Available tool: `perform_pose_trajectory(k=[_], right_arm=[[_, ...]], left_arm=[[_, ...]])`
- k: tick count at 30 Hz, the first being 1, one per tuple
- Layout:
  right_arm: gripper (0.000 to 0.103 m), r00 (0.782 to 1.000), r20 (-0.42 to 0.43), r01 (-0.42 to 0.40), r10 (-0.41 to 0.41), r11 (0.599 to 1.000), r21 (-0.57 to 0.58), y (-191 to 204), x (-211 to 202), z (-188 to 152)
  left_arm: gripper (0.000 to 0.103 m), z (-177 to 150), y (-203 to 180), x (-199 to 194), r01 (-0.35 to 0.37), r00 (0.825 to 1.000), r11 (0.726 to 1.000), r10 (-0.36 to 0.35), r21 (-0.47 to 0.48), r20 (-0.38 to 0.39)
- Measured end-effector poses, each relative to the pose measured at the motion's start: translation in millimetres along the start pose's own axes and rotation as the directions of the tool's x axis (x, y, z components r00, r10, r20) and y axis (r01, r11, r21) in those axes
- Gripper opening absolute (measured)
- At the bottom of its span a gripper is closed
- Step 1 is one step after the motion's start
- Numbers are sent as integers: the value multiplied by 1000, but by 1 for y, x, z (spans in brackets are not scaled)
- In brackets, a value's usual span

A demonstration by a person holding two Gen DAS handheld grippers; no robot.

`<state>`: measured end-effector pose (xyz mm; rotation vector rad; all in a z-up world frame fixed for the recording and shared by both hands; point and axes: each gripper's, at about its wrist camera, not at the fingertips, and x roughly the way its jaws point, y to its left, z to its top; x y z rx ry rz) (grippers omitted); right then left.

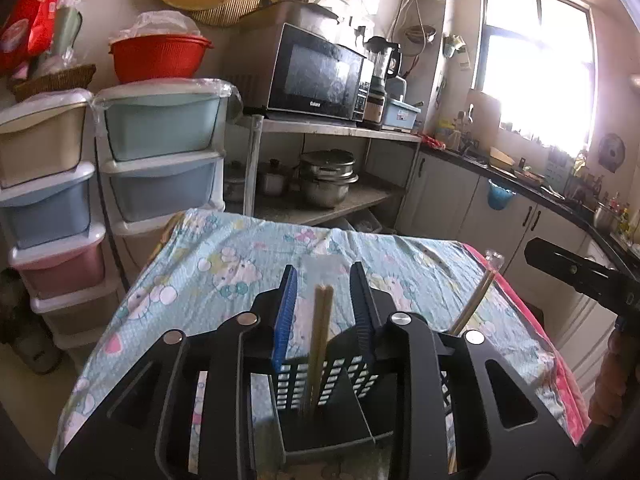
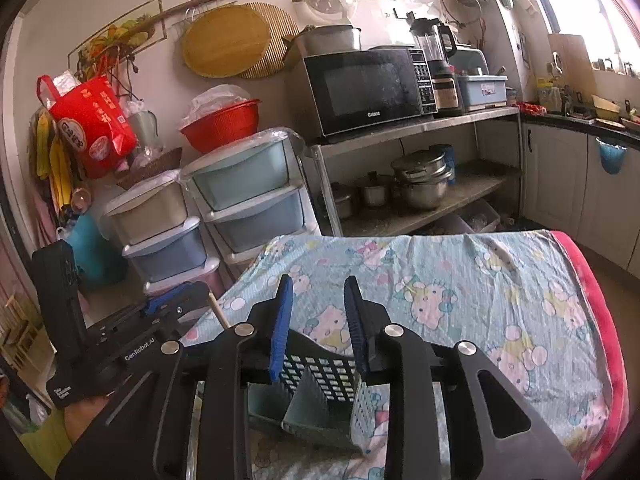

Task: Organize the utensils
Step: 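Open the right tool to drop its chopstick into the caddy while the left tool releases its own, then withdraw both open tools from the caddy back toward the chopstick pile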

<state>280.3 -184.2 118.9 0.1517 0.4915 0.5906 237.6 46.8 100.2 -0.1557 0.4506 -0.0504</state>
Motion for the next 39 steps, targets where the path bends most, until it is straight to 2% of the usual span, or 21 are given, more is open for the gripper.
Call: perform_pose_trajectory(k=[1,7,12,25,29,31,39], right_arm=[[29,1000,-2,1,-1,1000,1,-1,-1,-1],[33,1000,-21,7,-6,1000,7,-6,-4,-10],[42,1000,-20,18,-18,1000,7,-8,-11,-18],[48,999,-40,36,-36,999,-6,-10,-29,-41],[48,998,-47,41,-41,999,-1,-12,-37,-48],[48,998,-51,43,-43,999,1,-13,-41,-52],[48,996,-78,53,-53,999,6,-18,-52,-71]], left_arm=[[31,-1,0,0,-1,1000,1000,1,-1,-3],[43,-9,3,-3,1,999,1000,-2,-14,-32],[50,-16,4,-6,3,999,1000,-4,-21,-54],[78,-26,5,-32,28,998,999,-29,-33,-48],[81,-31,2,-42,41,998,999,-42,-25,-45],[87,-35,0,-47,42,998,999,-43,-19,-47],[89,-50,-7,-59,52,997,999,-53,-3,-63]])
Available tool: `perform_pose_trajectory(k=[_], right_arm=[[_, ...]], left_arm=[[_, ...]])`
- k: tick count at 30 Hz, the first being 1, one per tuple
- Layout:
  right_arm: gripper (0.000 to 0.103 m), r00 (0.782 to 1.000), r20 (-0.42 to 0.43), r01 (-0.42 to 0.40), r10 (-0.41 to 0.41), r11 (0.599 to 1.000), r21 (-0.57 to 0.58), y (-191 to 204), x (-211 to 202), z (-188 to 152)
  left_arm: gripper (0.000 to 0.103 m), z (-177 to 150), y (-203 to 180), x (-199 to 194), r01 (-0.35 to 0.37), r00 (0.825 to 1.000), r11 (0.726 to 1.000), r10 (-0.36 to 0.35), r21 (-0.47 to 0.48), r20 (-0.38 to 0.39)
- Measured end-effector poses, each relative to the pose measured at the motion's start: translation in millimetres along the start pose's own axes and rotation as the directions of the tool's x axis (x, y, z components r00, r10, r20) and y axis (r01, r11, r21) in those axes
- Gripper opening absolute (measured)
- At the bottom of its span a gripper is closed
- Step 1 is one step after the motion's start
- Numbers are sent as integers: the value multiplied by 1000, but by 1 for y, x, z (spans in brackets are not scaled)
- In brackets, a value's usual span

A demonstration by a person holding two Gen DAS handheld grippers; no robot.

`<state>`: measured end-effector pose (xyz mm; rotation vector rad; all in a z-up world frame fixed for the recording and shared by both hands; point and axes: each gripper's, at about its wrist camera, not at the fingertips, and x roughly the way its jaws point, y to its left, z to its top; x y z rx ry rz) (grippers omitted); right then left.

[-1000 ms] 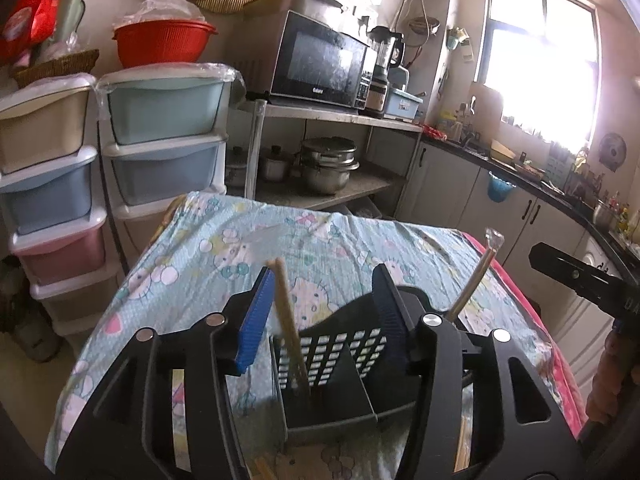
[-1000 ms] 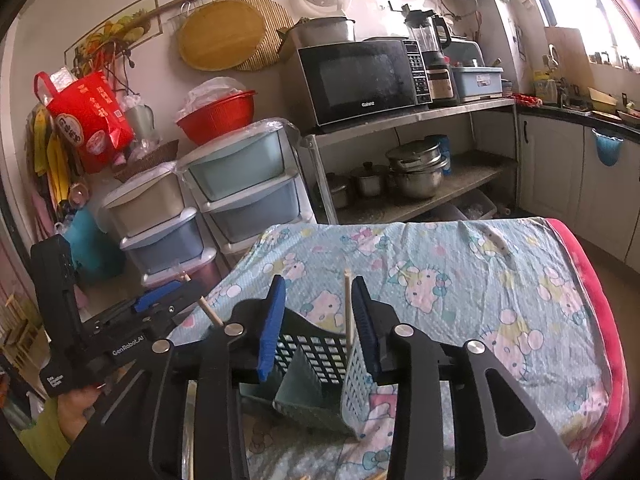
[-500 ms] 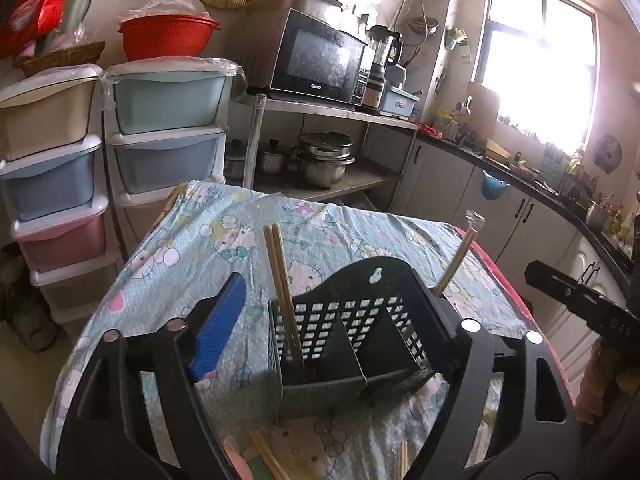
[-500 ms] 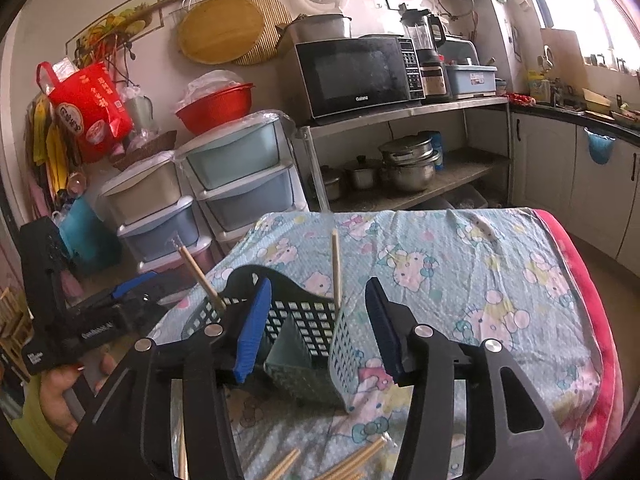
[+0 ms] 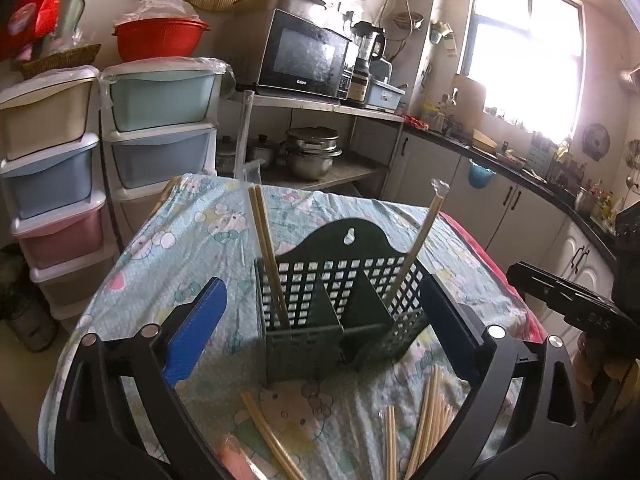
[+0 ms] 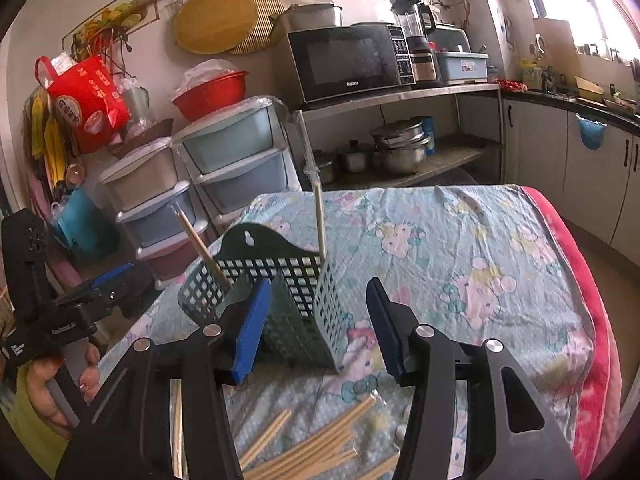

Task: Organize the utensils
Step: 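Withdraw both open tools from the caddy back toward the chopstick pile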

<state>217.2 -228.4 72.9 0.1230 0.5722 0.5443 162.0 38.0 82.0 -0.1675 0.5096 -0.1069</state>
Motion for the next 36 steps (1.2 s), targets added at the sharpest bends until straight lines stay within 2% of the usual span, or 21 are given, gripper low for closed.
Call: perform_pose_trajectory(k=[24,36], right_arm=[[48,997,-77,32,-31,999,10,-9,-3,-45],[48,992,-128,25,-23,1000,15,-9,7,-62]], left_arm=[[90,-48,-5,5,-6,996,1000,6,-8,-91],[90,-77,10,16,-19,982,999,10,-49,-189]])
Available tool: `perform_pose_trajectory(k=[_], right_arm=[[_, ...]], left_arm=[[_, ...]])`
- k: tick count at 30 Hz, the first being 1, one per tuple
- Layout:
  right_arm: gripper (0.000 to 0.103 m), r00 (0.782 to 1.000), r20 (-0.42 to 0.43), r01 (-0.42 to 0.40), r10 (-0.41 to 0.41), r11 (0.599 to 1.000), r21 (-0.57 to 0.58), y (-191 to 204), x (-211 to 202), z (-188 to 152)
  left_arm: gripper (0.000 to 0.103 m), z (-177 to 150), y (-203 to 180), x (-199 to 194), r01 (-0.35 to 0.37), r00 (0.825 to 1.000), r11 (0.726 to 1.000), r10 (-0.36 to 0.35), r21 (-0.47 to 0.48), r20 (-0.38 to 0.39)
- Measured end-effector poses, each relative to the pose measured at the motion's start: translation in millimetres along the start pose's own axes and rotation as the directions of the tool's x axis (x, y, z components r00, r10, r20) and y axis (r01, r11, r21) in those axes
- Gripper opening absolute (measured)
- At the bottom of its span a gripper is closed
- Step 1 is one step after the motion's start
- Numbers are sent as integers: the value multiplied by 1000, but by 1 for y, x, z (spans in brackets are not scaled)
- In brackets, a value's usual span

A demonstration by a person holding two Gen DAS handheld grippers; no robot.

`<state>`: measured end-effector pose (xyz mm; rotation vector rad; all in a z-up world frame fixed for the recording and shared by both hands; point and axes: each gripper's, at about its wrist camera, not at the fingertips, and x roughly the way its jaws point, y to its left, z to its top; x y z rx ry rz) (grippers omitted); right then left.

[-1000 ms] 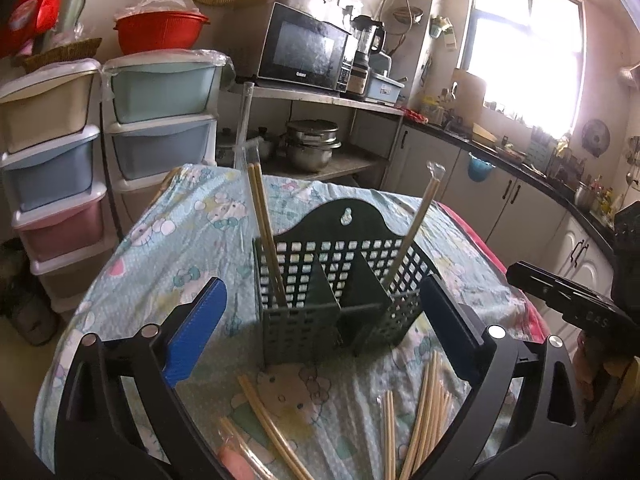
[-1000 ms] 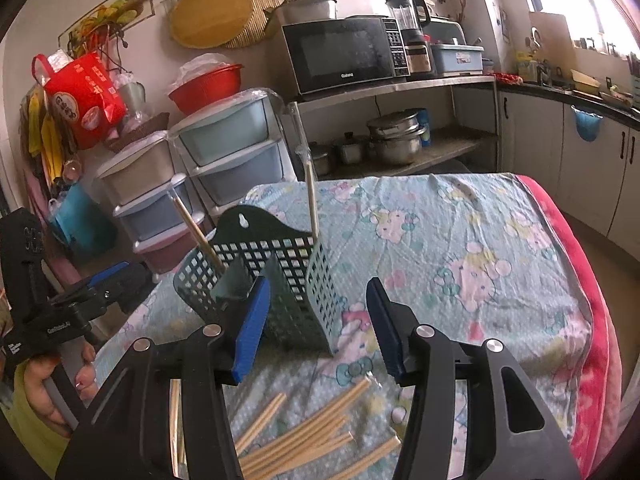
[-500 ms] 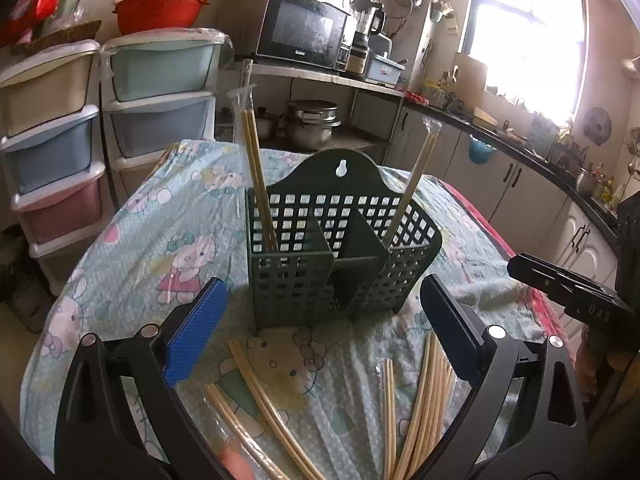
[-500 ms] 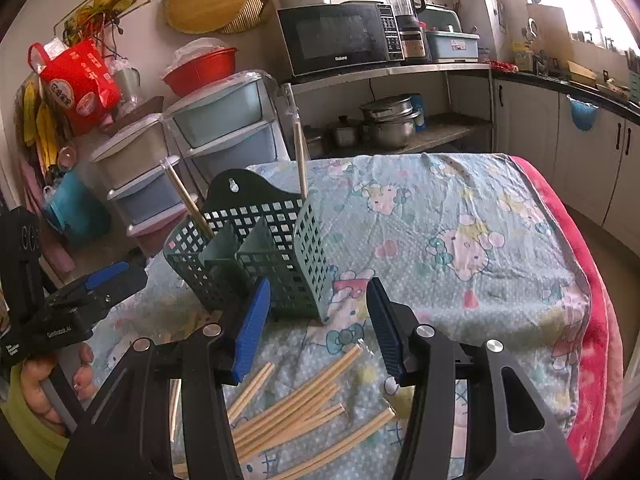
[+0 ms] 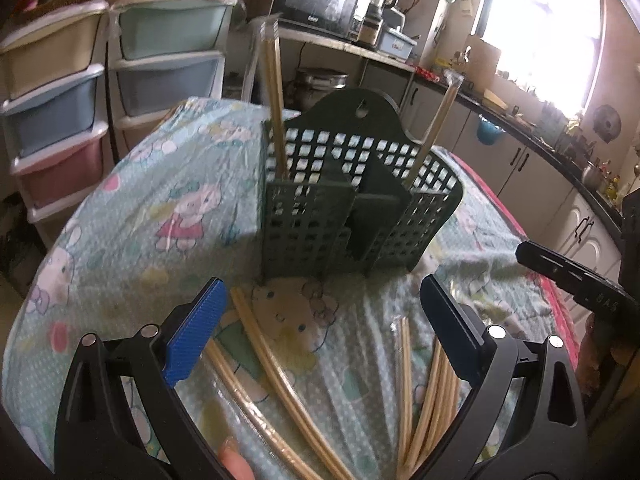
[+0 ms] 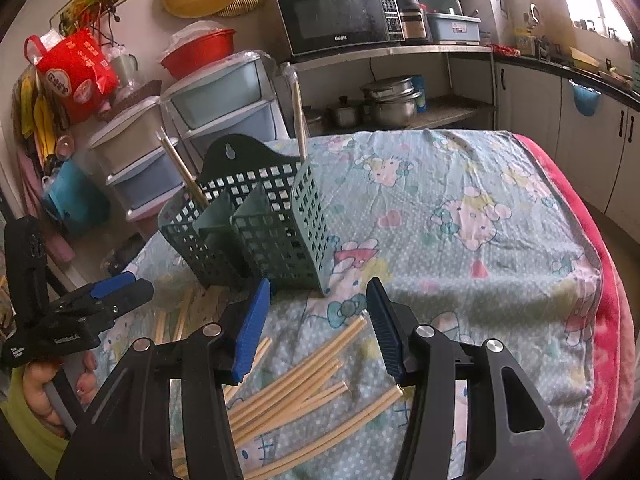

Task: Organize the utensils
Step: 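Withdraw both open tools from the caddy back toward the chopstick pile, then grasp another wrapped chopstick with the right tool while the left tool grasps one too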

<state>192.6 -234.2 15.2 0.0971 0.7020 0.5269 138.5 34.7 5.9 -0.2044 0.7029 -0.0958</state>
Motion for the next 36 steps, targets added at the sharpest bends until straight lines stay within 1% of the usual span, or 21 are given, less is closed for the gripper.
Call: perform_pose_trajectory(k=[5,8,10,13,17,24,28,30,32,34,36], right_arm=[[48,1000,-29,-5,5,1000,7,-1,8,-7],[48,999,-50,-8,8,1000,13,-2,12,-12],[48,998,-68,-5,6,1000,17,-3,16,-16],[48,995,-101,-3,6,1000,27,-5,24,-21],[48,989,-150,0,6,999,38,-8,35,-27],[48,973,-229,23,-1,995,93,-22,63,-29],[48,962,-270,15,37,982,188,-38,82,-29],[48,962,-270,13,47,977,215,-42,88,-27],[45,963,-267,17,43,976,216,-43,91,-24],[39,962,-273,30,28,978,206,-43,96,-20],[35,960,-278,34,25,978,208,-45,97,-19]], left_arm=[[90,-10,12,9,4,999,999,-5,-35,-47],[88,-15,20,18,44,994,996,-52,-81,-96],[79,-18,22,23,49,991,994,-60,-93,-118],[73,-20,23,32,56,986,993,-70,-100,-149],[70,-22,25,44,61,980,992,-81,-113,-184],[69,-24,32,60,27,971,990,-58,-135,-233],[69,-21,35,65,16,970,990,-51,-142,-240],[69,-19,36,68,14,969,990,-48,-143,-241],[69,-17,36,71,8,969,990,-43,-141,-243],[66,-16,36,74,-4,969,991,-30,-136,-245],[64,-13,35,78,-16,968,992,-16,-128,-249]])
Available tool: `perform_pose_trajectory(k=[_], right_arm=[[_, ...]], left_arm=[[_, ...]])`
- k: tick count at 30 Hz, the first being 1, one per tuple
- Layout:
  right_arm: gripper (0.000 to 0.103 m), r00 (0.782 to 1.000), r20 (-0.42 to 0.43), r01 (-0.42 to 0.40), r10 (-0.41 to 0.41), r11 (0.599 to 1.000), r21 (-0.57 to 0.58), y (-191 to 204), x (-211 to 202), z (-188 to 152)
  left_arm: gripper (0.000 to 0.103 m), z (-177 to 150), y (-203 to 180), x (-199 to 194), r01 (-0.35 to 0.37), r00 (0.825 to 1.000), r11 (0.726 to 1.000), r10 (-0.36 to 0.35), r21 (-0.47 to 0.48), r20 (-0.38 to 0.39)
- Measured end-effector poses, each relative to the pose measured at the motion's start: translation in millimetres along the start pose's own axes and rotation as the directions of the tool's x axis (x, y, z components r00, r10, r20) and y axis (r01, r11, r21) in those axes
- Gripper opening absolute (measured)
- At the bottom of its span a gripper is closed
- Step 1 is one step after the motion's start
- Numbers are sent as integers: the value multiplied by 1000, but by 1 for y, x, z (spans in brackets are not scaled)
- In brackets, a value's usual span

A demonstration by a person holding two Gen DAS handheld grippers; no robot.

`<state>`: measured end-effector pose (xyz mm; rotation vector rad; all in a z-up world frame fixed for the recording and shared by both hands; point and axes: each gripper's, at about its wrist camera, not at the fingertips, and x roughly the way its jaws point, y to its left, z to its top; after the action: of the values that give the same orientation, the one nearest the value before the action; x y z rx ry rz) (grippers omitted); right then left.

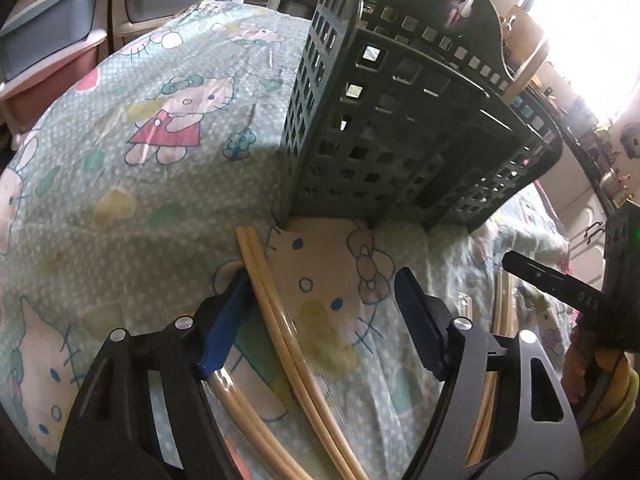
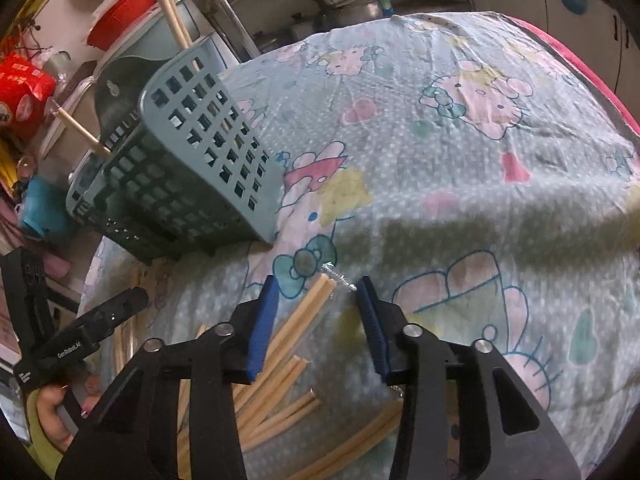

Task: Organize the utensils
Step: 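Grasp another wrapped chopstick with the right tool while the left tool grasps one too, then raise the right tool's chopstick over the caddy while the left tool carries its own there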

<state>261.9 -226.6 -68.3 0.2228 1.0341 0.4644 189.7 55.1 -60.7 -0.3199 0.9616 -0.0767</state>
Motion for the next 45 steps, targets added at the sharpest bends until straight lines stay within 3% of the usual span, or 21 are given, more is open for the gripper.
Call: perform_pose_trajectory(k=[5,9,13,18,34,45], right_arm=[[24,1000,3,2,-2,1000,5,-1,2,1],[12,1000,12,-20,20,1000,6,-2,1,2],[9,999,35,-36,36,999,-15,2,-6,3],[4,994,75,-78,80,997,-21,4,-21,3],[1,970,174,-149,170,981,-126,31,-74,-1],[1,946,256,-147,197,968,-203,53,-110,-1]], left_arm=[[54,6,1,4,-32,999,999,32,-7,4],[38,12,5,7,-57,998,998,58,-18,9],[18,14,13,7,-74,997,997,74,-32,19],[7,18,22,7,-47,999,997,49,-54,23],[4,7,-3,-35,57,994,998,-56,-9,89],[3,15,-41,-88,126,970,989,-139,77,200]])
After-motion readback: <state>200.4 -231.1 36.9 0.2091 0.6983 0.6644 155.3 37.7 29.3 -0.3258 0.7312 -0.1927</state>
